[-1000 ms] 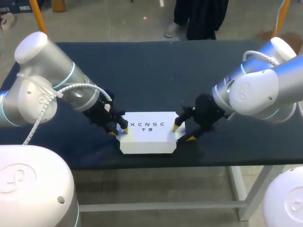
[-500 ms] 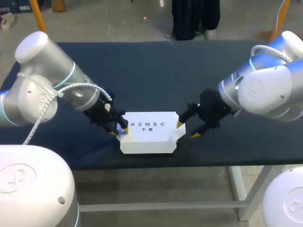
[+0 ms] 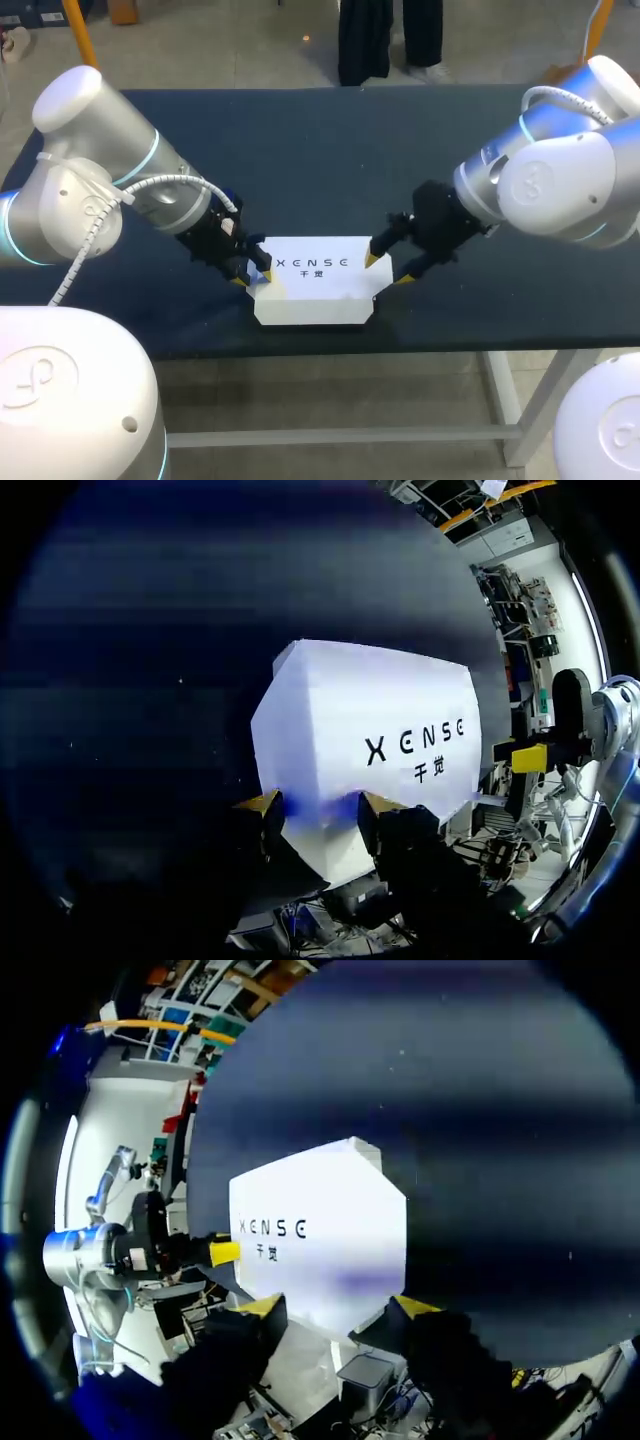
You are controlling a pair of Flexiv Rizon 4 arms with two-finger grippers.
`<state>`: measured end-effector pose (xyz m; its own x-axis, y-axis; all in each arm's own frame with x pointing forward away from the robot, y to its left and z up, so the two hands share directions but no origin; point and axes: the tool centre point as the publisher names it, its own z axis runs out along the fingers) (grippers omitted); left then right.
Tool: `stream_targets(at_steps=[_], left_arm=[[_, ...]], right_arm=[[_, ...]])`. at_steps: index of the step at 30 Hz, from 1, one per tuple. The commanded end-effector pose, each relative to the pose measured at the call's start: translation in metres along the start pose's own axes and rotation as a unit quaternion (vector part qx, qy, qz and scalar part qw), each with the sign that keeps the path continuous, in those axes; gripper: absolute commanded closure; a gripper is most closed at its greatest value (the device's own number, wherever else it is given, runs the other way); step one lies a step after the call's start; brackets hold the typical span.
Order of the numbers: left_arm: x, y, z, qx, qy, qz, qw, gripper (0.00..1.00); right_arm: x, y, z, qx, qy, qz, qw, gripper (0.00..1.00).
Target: Assemble the packaging by folding the flat box into shape, placing the metal phone stand inside, and closing the box properly
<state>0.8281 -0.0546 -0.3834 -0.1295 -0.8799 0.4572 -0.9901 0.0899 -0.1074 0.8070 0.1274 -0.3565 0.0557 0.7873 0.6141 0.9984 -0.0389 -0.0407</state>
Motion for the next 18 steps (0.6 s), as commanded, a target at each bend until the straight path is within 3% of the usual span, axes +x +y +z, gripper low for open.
stream_targets(at_steps=[1,5,8,18], left_arm=[[-0.0019,-0.0006,0.0097,0.000,0.000,0.001,1.000,0.47],[-0.0022,-0.0001,0.0096,0.000,0.002,0.002,1.000,0.47],[-0.0022,0.0002,0.0100,-0.001,0.003,0.004,1.000,0.47],[-0.0018,0.0021,0.0112,-0.002,0.006,0.005,1.000,0.47]], right_arm=[[-0.0031,0.0115,0.0138,0.020,0.005,0.002,1.000,0.29],[-0.0060,0.0128,0.0180,0.027,0.010,0.005,1.000,0.32],[-0.0071,0.0125,0.0194,0.028,0.014,0.004,1.000,0.50],[-0.0087,0.0088,0.0232,0.030,0.018,-0.002,0.999,0.49]])
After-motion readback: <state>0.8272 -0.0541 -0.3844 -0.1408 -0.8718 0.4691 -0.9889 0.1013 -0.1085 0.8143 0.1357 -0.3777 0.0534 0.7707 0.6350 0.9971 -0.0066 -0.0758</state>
